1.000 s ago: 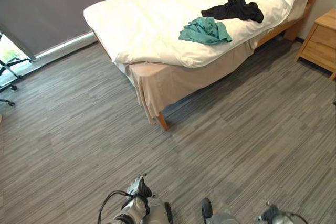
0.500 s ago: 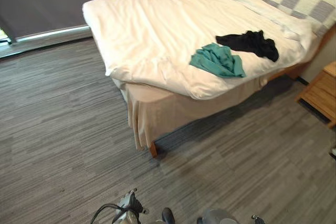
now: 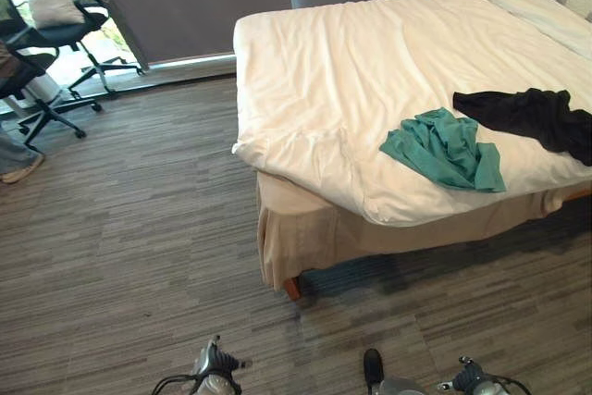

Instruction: Tidy up the quilt and then pick up the clothes from the bed and put them into the laundry hamper.

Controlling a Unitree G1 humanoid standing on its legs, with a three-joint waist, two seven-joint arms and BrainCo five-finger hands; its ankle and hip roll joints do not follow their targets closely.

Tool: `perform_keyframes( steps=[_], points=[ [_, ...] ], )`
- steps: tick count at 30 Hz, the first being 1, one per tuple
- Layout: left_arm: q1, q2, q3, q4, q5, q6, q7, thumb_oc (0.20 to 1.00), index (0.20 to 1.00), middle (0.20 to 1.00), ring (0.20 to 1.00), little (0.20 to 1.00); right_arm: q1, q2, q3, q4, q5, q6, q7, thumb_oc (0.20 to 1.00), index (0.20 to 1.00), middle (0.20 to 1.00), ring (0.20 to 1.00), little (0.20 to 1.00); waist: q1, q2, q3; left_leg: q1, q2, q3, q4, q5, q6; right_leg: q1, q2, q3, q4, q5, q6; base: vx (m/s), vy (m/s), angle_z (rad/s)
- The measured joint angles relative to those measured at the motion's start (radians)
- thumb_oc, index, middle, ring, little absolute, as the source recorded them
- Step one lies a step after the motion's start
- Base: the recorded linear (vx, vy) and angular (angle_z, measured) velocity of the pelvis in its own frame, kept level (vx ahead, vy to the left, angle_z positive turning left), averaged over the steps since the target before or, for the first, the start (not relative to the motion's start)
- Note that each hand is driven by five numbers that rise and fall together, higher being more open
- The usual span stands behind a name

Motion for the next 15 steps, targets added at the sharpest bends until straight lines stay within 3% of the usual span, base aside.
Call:
perform_keyframes(
  steps=[2,5,6,7,11,15],
  points=[
    [0.008,0.014,0.043,-0.17,-0.046,-0.024,0.078,1.0,1.0,1.0,1.0,1.0,0.04,-0.023,0.0,-0.032,-0.001,-0.017,-0.014,1.0,1.0,1.0,1.0,1.0,-0.003,0.034,0.001,-0.017,0.022,0.001,0.005,0.016,-0.01,0.0,0.016,-0.006,-0.002,-0.003,0.003,0.07,-0.026,0.03],
    [-0.013,0.107,0.041,-0.365,-0.031,-0.048,0.152,1.0,1.0,1.0,1.0,1.0,0.088,-0.032,-0.001,-0.038,-0.001,-0.024,-0.016,1.0,1.0,1.0,1.0,1.0,-0.009,0.065,0.002,-0.035,0.031,-0.005,0.003,-0.032,-0.009,-0.016,0.021,-0.021,-0.002,0.004,0.018,0.07,-0.019,0.12],
    [0.005,0.209,0.037,-0.56,-0.018,-0.026,0.167,1.0,1.0,1.0,1.0,1.0,0.11,-0.036,-0.01,-0.035,0.0,-0.034,-0.017,1.0,1.0,1.0,1.0,1.0,-0.026,0.063,0.021,-0.053,0.025,-0.004,0.004,-0.042,-0.008,-0.028,0.015,-0.018,-0.002,0.017,0.037,0.0,0.0,0.0],
    [-0.009,0.264,0.041,-0.614,0.022,-0.044,0.184,1.0,1.0,1.0,1.0,1.0,0.125,-0.036,-0.018,-0.034,0.0,-0.035,-0.017,1.0,1.0,1.0,1.0,1.0,-0.027,0.062,0.023,-0.058,0.018,-0.007,-0.001,-0.043,-0.004,-0.037,0.007,-0.018,-0.001,0.02,0.041,0.03,0.013,-0.03],
    [-0.11,0.366,0.07,-0.615,0.094,-0.06,0.226,1.0,1.0,1.0,1.0,1.0,0.155,-0.036,-0.041,0.017,0.019,-0.03,-0.015,1.0,1.0,1.0,1.0,1.0,-0.046,0.079,0.026,-0.072,-0.001,0.02,-0.002,-0.051,0.015,-0.066,-0.009,0.007,-0.002,0.031,0.057,0.0,0.028,-0.18],
    [-0.322,0.401,-0.063,-0.539,0.161,-0.033,0.216,1.0,1.0,1.0,1.0,1.0,0.13,-0.039,-0.037,0.011,0.058,-0.036,-0.015,1.0,1.0,1.0,1.0,1.0,-0.07,0.062,0.038,-0.109,-0.015,0.083,-0.002,-0.037,0.009,-0.142,-0.005,0.063,-0.002,0.048,0.076,-0.02,0.046,-0.46]
  ],
)
